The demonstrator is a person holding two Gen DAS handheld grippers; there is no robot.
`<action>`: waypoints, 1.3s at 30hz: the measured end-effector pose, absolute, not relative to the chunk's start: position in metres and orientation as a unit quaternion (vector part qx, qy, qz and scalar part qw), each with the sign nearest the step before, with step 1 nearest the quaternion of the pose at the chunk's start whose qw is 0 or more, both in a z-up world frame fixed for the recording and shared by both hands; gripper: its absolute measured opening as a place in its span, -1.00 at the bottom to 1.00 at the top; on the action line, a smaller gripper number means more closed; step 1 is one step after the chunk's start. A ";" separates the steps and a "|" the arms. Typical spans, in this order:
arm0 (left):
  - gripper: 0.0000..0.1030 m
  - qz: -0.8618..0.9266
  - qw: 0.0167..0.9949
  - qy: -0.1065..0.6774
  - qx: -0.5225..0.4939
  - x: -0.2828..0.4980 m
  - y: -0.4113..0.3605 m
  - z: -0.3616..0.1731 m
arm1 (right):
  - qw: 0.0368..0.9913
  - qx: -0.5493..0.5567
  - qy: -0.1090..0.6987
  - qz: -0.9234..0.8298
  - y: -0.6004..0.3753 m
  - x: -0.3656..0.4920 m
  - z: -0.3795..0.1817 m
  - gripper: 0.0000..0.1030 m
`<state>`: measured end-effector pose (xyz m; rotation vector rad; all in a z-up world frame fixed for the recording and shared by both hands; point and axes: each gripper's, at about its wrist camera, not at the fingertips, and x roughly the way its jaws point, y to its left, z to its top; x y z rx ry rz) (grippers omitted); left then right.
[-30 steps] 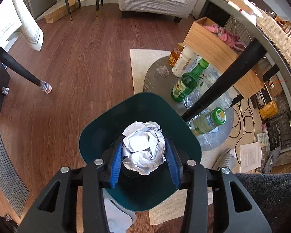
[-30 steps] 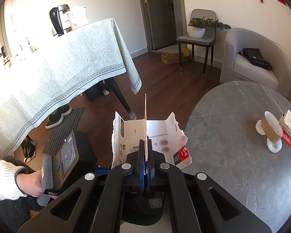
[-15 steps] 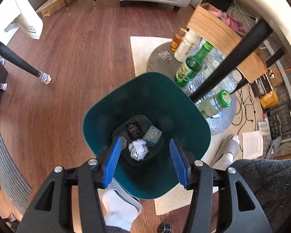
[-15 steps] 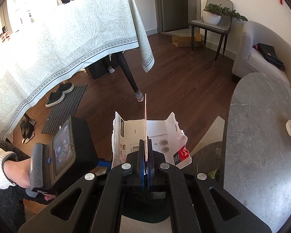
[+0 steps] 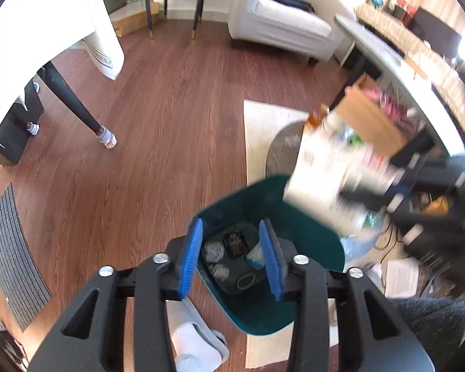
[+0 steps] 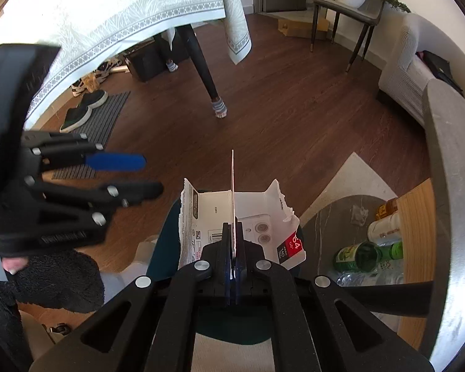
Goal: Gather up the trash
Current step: 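Open the left tool over the bin while the right releases the torn packaging, then move both tools back over the table toward the tape core and caps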
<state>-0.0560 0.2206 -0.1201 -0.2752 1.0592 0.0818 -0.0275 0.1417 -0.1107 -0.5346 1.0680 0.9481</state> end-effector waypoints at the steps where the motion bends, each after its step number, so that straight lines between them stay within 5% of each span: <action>1: -0.26 0.043 0.857 0.495 -0.137 -0.056 0.224 -0.113 | 0.718 -0.247 0.490 0.429 0.143 -0.028 -0.116 -0.97; 13: -0.29 0.059 0.900 0.405 -0.150 -0.045 0.234 -0.039 | 0.666 -0.307 0.536 0.419 0.152 -0.043 -0.163 -0.90; 18: -0.29 0.060 0.906 0.388 -0.159 -0.040 0.233 -0.025 | 0.662 -0.310 0.540 0.416 0.140 -0.045 -0.168 -0.42; 39: -0.19 0.033 0.939 0.309 -0.145 -0.013 0.191 0.034 | 0.738 -0.207 0.395 0.508 0.096 -0.048 -0.038 -0.42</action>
